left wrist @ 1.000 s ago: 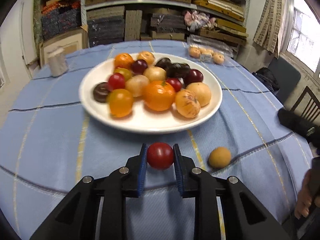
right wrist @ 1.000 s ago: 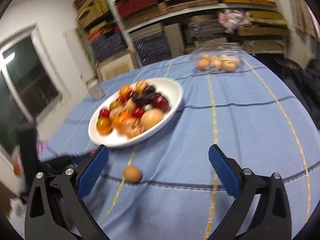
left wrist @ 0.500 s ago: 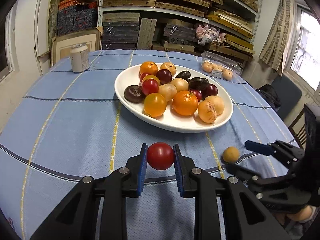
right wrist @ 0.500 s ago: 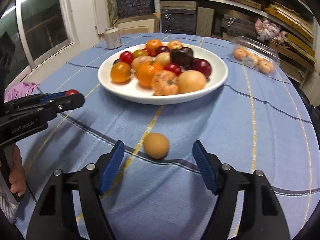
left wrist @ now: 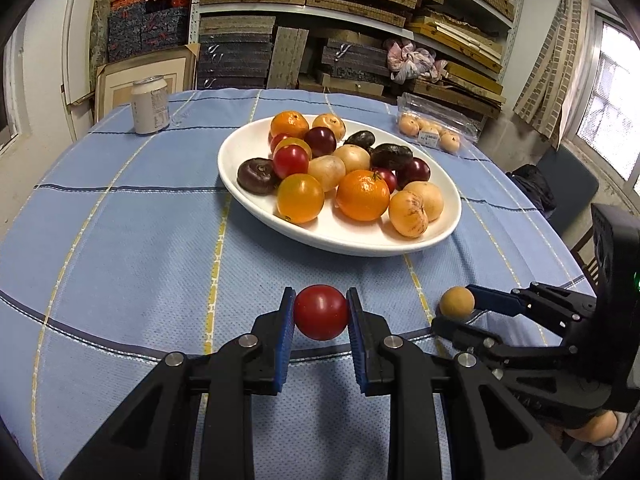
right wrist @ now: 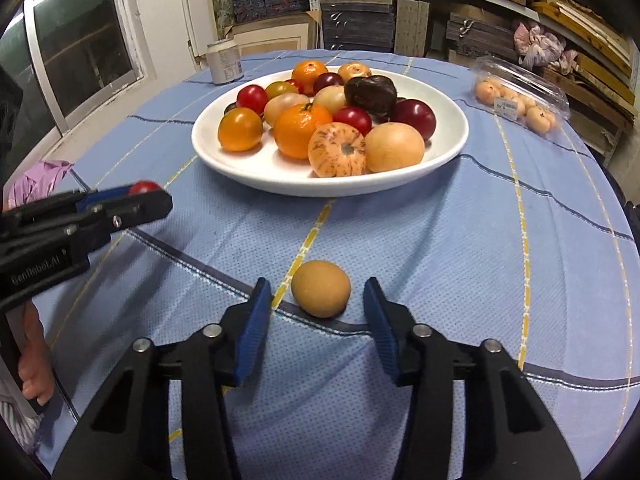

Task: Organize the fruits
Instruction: 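Carry both fruits onto the white plate and open both tools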

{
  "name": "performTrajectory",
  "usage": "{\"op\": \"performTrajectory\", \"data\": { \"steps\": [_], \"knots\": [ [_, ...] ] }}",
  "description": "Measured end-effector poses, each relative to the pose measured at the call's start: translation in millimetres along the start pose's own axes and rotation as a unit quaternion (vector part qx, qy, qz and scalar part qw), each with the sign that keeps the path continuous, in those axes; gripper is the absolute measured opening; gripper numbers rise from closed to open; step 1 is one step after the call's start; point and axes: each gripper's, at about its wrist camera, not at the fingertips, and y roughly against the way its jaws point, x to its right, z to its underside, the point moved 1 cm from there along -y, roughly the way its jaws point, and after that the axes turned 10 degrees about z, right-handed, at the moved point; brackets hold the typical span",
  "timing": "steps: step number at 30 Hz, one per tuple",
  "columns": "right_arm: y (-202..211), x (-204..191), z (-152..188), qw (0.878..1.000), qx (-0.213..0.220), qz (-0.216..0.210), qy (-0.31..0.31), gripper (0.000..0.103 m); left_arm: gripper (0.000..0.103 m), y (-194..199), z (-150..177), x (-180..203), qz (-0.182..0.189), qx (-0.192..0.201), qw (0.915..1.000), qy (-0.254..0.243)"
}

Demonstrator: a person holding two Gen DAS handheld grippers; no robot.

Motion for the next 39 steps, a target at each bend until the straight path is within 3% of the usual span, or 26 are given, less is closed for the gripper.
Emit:
{"op": "performTrajectory", "data": {
  "steps": [1,8,15,17,24,30,34,39],
  "knots": [
    [-0.7,0.7,-0.9,1.0,0.0,0.0,-0.003,0.03,0.025,-1.0,0.4,-0.1,-0.001,-0.002,1.0,0.0],
    [3.8,0.4,0.7,1.0,0.003,-0.01,-0.006,0.028,0.025,-10.4,3.3,-5.7,-0.005,-0.019,0.9998,0.009],
    [43.7,0.4,15.7,0.998,0.033,-0.039,-0.031,0.028,0.025,8.2,-1.5,-0.5,0.01,-0.008,0.9998,0.013],
    [60.8,7.7,4.7,0.997,0.053,-0.039,-0.04,0.028,0.025,14.1,-14.2,1.3,0.013,-0.007,0.9999,0.006],
    [116.6,34.4,-89.9,0.988,0.142,-0.026,-0.055,0.028,0.026,34.9,-107.4,4.3,-0.024,0.046,0.9982,-0.028],
    [67.6,12.7,-125.9,0.993,0.109,-0.04,-0.029,0.028,0.026,-18.2,-157.1,-13.9,-0.035,0.023,0.999,-0.012],
    [20.7,1.3,-130.1,0.996,0.076,-0.042,-0.011,0.028,0.026,-63.4,-161.3,-23.9,-0.036,-0.012,0.9993,-0.006],
    [-9.9,-5.7,-131.7,0.998,0.059,-0.038,0.0,0.028,0.026,-104.4,-160.3,-27.4,-0.027,-0.041,0.9988,-0.003]
  ]
}}
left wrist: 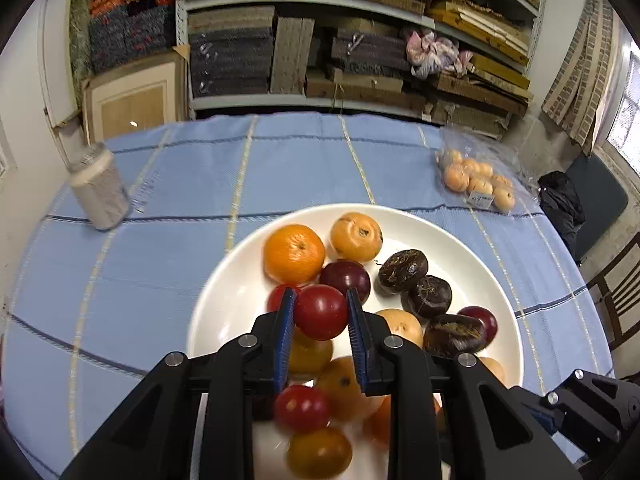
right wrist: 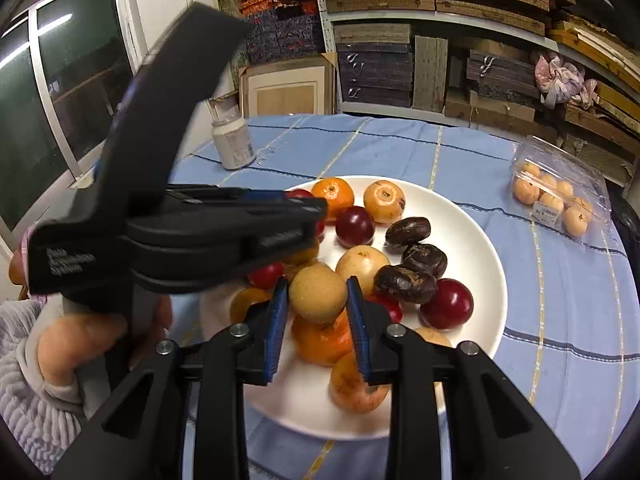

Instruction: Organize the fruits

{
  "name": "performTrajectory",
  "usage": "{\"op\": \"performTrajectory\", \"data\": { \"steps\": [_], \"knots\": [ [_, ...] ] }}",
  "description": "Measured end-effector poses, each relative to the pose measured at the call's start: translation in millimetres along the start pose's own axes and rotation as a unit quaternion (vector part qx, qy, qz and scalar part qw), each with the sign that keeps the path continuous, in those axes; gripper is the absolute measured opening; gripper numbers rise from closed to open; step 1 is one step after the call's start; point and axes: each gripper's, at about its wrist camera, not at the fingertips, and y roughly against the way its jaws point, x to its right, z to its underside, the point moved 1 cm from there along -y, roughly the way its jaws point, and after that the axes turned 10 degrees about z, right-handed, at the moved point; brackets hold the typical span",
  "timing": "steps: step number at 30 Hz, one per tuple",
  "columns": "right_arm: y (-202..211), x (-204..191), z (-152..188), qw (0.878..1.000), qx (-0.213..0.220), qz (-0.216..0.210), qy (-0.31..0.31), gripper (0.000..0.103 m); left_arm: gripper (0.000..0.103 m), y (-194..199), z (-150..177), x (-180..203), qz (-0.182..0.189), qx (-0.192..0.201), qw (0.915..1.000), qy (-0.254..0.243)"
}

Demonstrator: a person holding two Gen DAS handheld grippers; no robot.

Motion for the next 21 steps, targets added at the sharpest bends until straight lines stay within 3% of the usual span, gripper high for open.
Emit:
{"op": "performTrajectory", "data": {
  "steps": [2,3,4,5,6,11,12,14,16,19,21],
  "knots": [
    [-3.5,1.0,-0.6,1.0,0.001,0.003,0.0,0.029,0.026,-11.1,0.3,0.0,0.005,-0.009,0.9999,0.004],
    [-2.7,1.4,0.3,1.0,0.006,0.005,-0.001,0.029,0.031,-14.4,0.8,-0.7,0.004,-0.012,0.9999,0.005],
    [-3.0,3.1,0.8,1.0,0.01,0.006,-0.003,0.038,0.037,-15.3,1.1,-0.8,0.004,-0.011,0.9999,0.006],
    [-1.6,3.4,1.5,1.0,0.011,0.005,-0.005,0.056,0.05,-14.0,1.1,-1.2,0.003,-0.009,0.9999,0.008],
    [2.0,5.5,2.7,1.0,0.015,0.001,-0.009,0.062,0.06,-10.2,1.6,-2.7,0.0,-0.005,0.9999,0.012],
    [53.4,30.7,2.4,0.997,0.066,-0.004,-0.044,0.067,0.072,36.7,-1.0,-6.5,-0.012,0.029,0.9993,0.02],
    [78.4,40.8,3.6,0.993,0.095,-0.004,-0.065,0.071,0.077,51.1,-0.2,-6.9,-0.015,0.04,0.9989,0.022],
    [113.0,52.3,11.6,0.986,0.137,-0.001,-0.097,0.094,0.087,87.3,6.8,-5.8,-0.027,0.071,0.9969,0.02],
    [150.4,65.6,29.8,0.975,0.18,0.005,-0.132,0.096,0.094,123.7,21.0,-0.8,-0.045,0.105,0.9934,0.012],
    [176.1,75.9,58.8,0.967,0.2,0.02,-0.157,0.098,0.099,168.3,57.3,10.4,-0.069,0.145,0.987,-0.005],
    [182.0,75.6,85.0,0.965,0.199,0.038,-0.168,0.098,0.099,183.5,89.8,16.6,-0.078,0.151,0.9855,-0.008]
  ]
}}
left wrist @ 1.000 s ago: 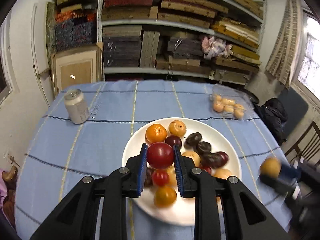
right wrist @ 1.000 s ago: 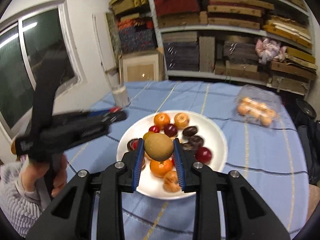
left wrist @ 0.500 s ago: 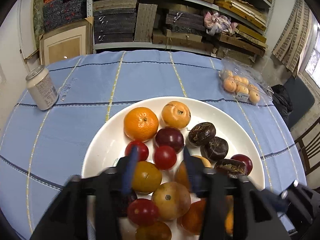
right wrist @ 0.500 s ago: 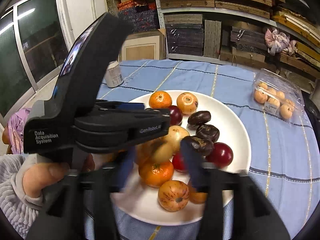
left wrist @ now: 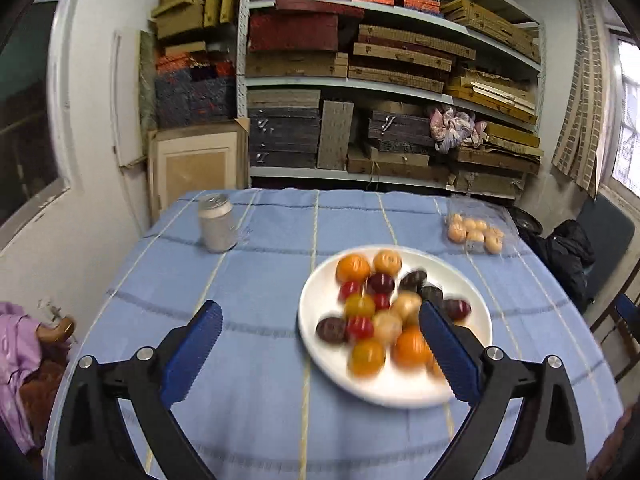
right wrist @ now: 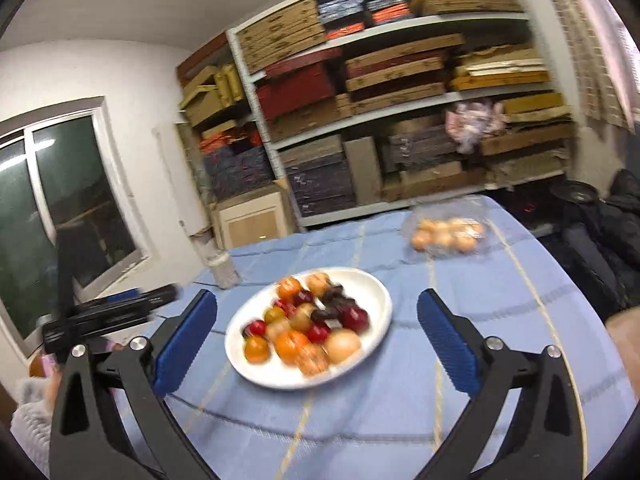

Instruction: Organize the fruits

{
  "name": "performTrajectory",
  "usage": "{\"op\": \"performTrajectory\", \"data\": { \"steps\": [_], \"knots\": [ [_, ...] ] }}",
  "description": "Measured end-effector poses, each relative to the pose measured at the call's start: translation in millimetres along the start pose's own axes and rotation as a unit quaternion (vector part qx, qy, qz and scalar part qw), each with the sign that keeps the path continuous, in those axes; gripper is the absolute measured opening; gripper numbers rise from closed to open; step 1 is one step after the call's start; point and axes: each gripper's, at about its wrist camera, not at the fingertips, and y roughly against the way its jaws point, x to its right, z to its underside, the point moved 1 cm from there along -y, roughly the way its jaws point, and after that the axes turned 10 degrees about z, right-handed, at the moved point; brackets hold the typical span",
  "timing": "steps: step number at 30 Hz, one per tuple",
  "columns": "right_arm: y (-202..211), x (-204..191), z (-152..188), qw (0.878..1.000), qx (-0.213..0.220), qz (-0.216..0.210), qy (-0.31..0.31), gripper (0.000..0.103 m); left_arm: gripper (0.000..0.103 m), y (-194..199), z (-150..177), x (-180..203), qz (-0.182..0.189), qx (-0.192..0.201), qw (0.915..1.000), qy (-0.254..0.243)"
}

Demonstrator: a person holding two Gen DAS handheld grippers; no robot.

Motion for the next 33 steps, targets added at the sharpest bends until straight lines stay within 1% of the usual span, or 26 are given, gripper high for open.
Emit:
{"op": "performTrajectory", "data": {
  "steps": [3,5,6,8,10,13,16,18,19,22,24,25,27,29,33],
  "knots": [
    [5.6,7.6,33.9,1.0,-0.012,0.015,0.001,0.098,0.099,15.9,38.7,0.9,-0.001,-0.009,0.9999,0.011],
    [2.7,5.5,58.8,0.999,-0.033,0.031,0.017,0.098,0.099,19.2,71.5,2.0,0.007,-0.024,0.9993,0.028],
    [-2.4,2.6,71.2,0.997,-0.054,0.038,0.029,0.098,0.099,18.7,79.2,2.9,0.01,-0.03,0.9989,0.033],
    [-12.9,-7.3,85.2,0.994,-0.087,0.039,0.055,0.098,0.099,15.0,100.8,6.1,0.014,-0.047,0.9979,0.041],
    [-13.2,-20.6,90.8,0.992,-0.088,0.044,0.083,0.098,0.099,10.6,110.5,13.8,0.001,-0.058,0.998,0.027],
    [-16.6,-37.3,85.9,0.989,-0.079,0.059,0.106,0.098,0.099,6.0,105.4,24.7,-0.021,-0.064,0.9977,-0.003],
    [-29.4,-48.7,66.7,0.987,-0.072,0.094,0.111,0.098,0.099,5.3,89.7,31.0,-0.035,-0.052,0.9979,-0.016],
    [-38.6,-49.2,54.1,0.987,-0.066,0.101,0.105,0.098,0.099,3.7,77.6,33.2,-0.04,-0.043,0.998,-0.024],
    [-42.8,-47.8,49.3,0.988,-0.064,0.103,0.1,0.098,0.099,2.4,71.5,32.7,-0.049,-0.04,0.9978,-0.022],
    [-53.6,-37.8,50.7,0.991,-0.061,0.094,0.072,0.098,0.099,-6.0,58.3,31.7,-0.078,-0.036,0.9959,-0.029],
    [-58.1,-30.1,56.7,0.992,-0.069,0.089,0.059,0.098,0.099,-9.3,55.7,31.6,-0.073,-0.027,0.9964,-0.034],
    [-65.0,-25.8,60.4,0.991,-0.085,0.088,0.055,0.098,0.099,-10.8,55.6,31.4,-0.06,-0.02,0.9975,-0.032],
    [-71.2,-21.3,61.7,0.99,-0.099,0.088,0.051,0.098,0.099,-14.5,57.5,30.2,-0.045,-0.016,0.9986,-0.024],
    [-73.0,-19.6,63.1,0.99,-0.102,0.086,0.045,0.098,0.099,-21.9,60.1,28.5,-0.035,-0.027,0.9988,-0.019],
    [-75.2,-26.4,67.8,0.989,-0.106,0.087,0.063,0.098,0.099,-33.0,65.3,23.5,-0.045,-0.06,0.9972,-0.005]
  ]
}}
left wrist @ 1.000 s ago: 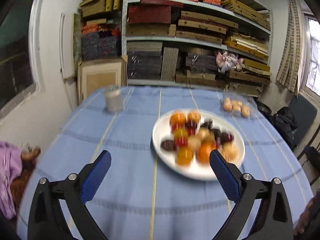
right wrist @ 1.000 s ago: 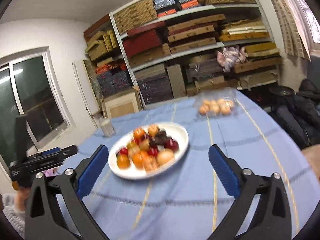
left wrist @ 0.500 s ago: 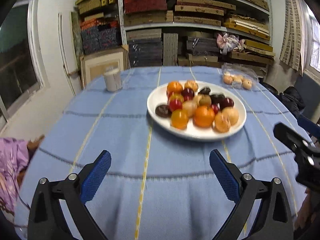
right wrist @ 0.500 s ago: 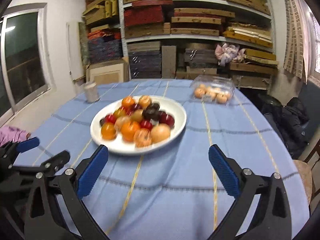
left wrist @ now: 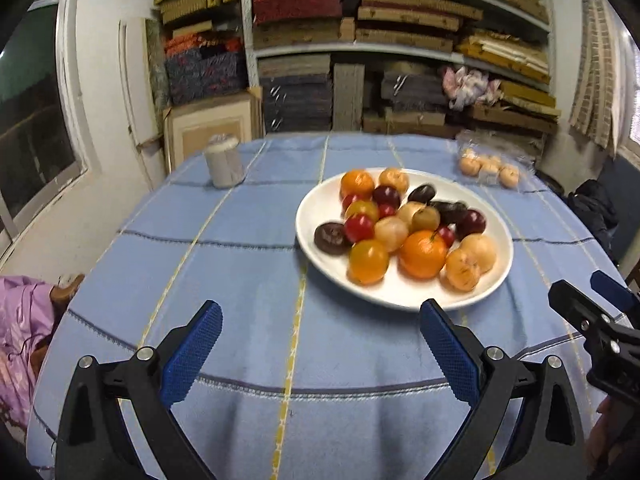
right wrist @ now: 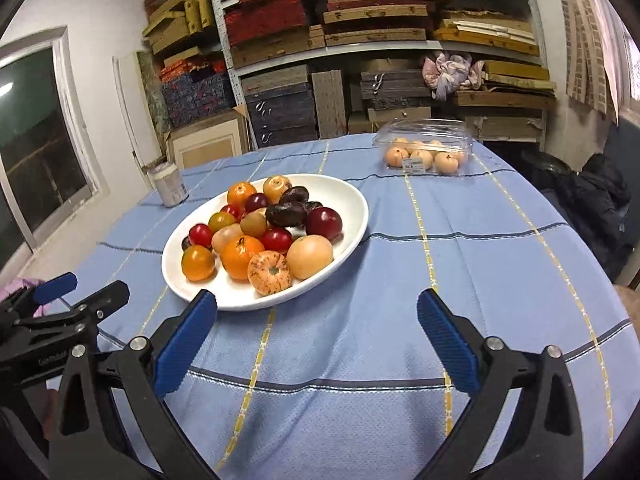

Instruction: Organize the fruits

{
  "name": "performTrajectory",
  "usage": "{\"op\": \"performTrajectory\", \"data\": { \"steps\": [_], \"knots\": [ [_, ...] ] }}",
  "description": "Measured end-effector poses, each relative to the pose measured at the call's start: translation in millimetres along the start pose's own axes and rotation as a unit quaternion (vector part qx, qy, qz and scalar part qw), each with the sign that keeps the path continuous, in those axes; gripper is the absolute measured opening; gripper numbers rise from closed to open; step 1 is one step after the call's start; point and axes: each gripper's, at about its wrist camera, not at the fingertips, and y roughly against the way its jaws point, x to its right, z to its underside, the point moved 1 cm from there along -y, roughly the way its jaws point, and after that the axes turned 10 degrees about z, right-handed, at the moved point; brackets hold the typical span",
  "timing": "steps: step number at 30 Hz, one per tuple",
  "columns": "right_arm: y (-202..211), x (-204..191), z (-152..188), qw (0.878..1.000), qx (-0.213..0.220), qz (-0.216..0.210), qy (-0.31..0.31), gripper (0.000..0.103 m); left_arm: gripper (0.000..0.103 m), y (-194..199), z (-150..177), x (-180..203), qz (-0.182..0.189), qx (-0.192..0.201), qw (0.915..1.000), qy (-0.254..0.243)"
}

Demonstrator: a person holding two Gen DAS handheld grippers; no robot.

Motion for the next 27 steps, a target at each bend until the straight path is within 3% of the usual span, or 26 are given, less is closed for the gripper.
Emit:
{"op": "performTrajectory", "data": {
  "steps": [3,9,12,16,27],
  "knots": [
    [-0.8,-7.1,2.5,1.0,-0.002,0.001,0.017,0.098,0.099,-0.2,1.7,-0.3,0.025,-0.007,0.9996,0.005],
    [-2.0,-12.0,5.2,1.0,-0.003,0.001,0.028,0.099,0.099,7.2,3.6,3.4,0.024,0.004,0.9997,-0.005],
    [-1.7,-11.4,5.4,1.0,-0.003,0.001,0.026,0.098,0.099,11.5,6.2,3.7,0.046,0.015,0.9988,-0.008],
    [-0.8,-9.6,4.7,1.0,0.0,0.0,0.021,0.098,0.099,16.4,7.4,10.7,0.011,0.036,0.9989,-0.027],
    [0.4,-7.6,4.1,1.0,-0.001,-0.002,0.018,0.099,0.099,8.6,5.5,-0.1,0.008,0.015,0.9999,0.001]
  ]
}}
